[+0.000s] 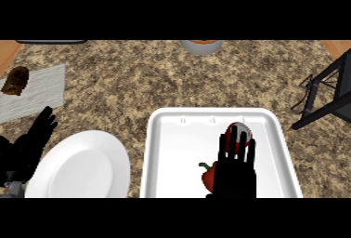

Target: Pick the bell pepper from the tray and place it in the tiered shelf

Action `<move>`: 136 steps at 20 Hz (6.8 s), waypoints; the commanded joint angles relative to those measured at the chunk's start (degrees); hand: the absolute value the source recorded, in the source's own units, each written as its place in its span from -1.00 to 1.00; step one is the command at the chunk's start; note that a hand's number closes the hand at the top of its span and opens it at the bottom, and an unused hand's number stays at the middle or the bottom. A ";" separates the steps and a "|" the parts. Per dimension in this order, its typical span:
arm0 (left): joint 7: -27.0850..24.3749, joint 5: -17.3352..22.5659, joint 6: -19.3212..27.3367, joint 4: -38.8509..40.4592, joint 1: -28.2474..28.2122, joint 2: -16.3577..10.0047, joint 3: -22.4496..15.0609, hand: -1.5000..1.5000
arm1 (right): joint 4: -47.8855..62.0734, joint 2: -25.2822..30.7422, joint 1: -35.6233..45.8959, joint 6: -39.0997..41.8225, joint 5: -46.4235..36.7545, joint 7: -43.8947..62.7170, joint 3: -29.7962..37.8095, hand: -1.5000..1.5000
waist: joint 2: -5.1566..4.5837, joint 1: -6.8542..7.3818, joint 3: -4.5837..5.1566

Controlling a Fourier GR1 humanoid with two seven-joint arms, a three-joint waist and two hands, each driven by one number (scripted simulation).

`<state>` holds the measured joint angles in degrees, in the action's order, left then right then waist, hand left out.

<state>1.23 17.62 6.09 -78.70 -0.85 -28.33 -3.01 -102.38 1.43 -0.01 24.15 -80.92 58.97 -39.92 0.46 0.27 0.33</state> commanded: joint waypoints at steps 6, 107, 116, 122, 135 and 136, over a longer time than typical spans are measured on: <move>1.93 -2.72 1.50 -2.00 -0.11 2.55 -0.26 0.00 | 3.04 -1.38 5.59 4.76 7.81 8.08 3.34 -1.00 | -0.43 0.10 -0.34; 3.71 -10.36 -6.80 -2.80 -0.20 9.25 9.03 0.00 | 25.57 49.59 29.72 -4.03 40.67 -36.22 76.56 -1.00 | -0.48 0.09 -0.34; 0.96 -10.48 -8.87 -2.29 -2.69 9.11 10.66 0.00 | 27.95 48.45 33.48 -5.49 50.37 -36.11 83.99 -1.00 | -0.42 0.00 -0.33; 3.09 -11.06 -8.51 -2.96 -2.28 9.39 10.60 0.00 | 21.45 45.34 33.09 -1.08 59.81 -28.23 89.75 -1.00 | -0.20 -0.73 -0.32; 3.66 -11.76 -7.38 -4.13 -2.13 10.27 11.45 0.00 | 28.30 68.59 30.97 11.40 75.48 -19.24 114.37 -1.00 | 0.10 -2.31 -0.34; 5.22 -9.87 -8.77 -4.28 -2.25 8.42 13.38 0.00 | 30.36 69.28 28.06 13.33 75.47 -21.33 118.30 -1.00 | 0.18 -2.78 -0.41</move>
<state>5.80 6.79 -2.16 -82.46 -2.53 -19.07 8.98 -76.25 64.18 31.75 33.05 -7.56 37.23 69.65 0.47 -1.58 0.01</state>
